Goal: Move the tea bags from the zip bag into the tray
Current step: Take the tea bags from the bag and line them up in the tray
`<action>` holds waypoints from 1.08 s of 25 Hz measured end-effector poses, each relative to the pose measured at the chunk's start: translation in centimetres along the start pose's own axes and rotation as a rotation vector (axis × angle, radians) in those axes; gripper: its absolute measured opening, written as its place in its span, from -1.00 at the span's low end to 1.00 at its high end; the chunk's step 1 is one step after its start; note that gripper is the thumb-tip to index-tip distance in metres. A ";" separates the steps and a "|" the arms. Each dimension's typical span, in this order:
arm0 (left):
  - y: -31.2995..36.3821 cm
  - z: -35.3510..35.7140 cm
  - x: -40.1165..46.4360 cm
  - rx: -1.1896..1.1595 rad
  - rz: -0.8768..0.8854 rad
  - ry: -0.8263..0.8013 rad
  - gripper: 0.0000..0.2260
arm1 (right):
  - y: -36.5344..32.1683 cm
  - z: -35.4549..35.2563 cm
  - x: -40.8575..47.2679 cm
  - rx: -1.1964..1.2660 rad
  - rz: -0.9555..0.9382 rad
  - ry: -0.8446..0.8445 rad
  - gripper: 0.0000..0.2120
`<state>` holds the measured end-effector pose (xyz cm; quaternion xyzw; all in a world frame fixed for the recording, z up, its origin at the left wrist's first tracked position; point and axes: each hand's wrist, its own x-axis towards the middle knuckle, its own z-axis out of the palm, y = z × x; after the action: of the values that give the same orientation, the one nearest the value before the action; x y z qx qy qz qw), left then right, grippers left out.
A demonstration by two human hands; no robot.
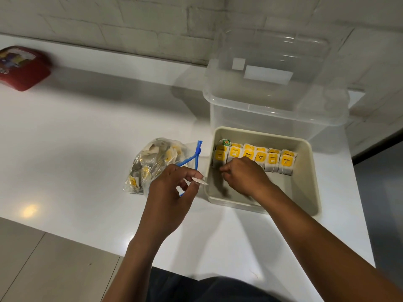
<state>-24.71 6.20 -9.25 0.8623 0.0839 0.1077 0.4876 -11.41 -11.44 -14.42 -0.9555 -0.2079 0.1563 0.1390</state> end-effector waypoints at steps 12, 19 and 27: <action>3.0 -1.0 1.1 -0.143 0.027 -0.052 -0.95 | -1.7 -5.7 -5.1 0.915 -0.038 0.181 -0.85; 3.6 -0.3 3.0 -0.056 0.172 -0.275 -0.70 | -1.7 -7.4 -7.8 0.929 -0.194 0.153 -0.76; 5.0 1.7 3.8 -0.203 0.023 -0.293 -0.53 | -0.5 -6.5 -7.8 0.806 -0.151 0.180 -0.75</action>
<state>-20.41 3.19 -5.45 0.8161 -0.0093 -0.0054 0.5778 -15.97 -15.77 -6.45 -0.8165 -0.1866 0.1305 0.5306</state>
